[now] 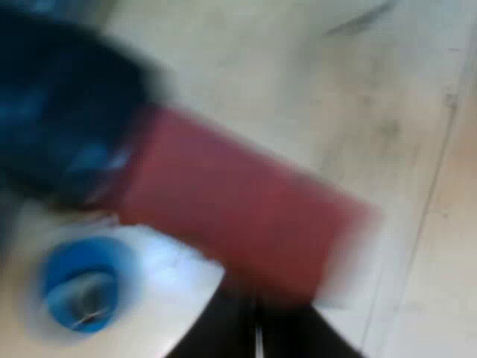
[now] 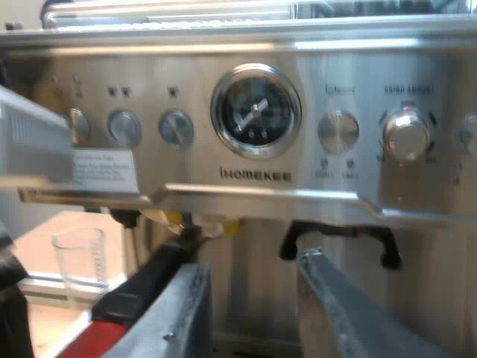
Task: Put the handle in the coffee machine
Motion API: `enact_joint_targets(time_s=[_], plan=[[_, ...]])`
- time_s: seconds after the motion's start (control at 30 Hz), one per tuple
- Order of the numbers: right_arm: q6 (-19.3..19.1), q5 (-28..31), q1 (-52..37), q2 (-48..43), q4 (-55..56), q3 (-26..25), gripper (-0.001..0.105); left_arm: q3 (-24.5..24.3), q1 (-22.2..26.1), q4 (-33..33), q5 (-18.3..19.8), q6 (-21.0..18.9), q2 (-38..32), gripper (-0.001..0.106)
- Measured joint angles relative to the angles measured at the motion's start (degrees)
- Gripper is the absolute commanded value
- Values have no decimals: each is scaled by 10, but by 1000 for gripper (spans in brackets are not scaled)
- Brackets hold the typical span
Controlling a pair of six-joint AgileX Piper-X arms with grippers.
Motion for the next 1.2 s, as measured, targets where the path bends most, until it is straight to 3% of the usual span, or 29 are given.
enact_joint_targets(time_s=[0.13, 0.27, 0.43, 0.5, 0.7, 1.2], plan=[[48, -41, 3, -67, 106, 1, 30, 2, -34, -16, 8, -36, 0, 0], [84, -84, 3, -107, 190, 1, 29, 2, -45, -20, -2, -45, -1, 0], [184, -176, 3, -196, 374, 1, 29, 2, -50, -23, -12, -48, -3, 0], [200, -196, 3, -213, 420, 1, 29, 2, -50, -25, -12, -48, -3, 0], [219, -223, 3, -242, 477, 3, 29, 2, -50, -30, -12, -48, -3, 0], [221, -225, 3, -243, 484, 3, 29, 6, -51, -35, -12, -48, -5, 0]])
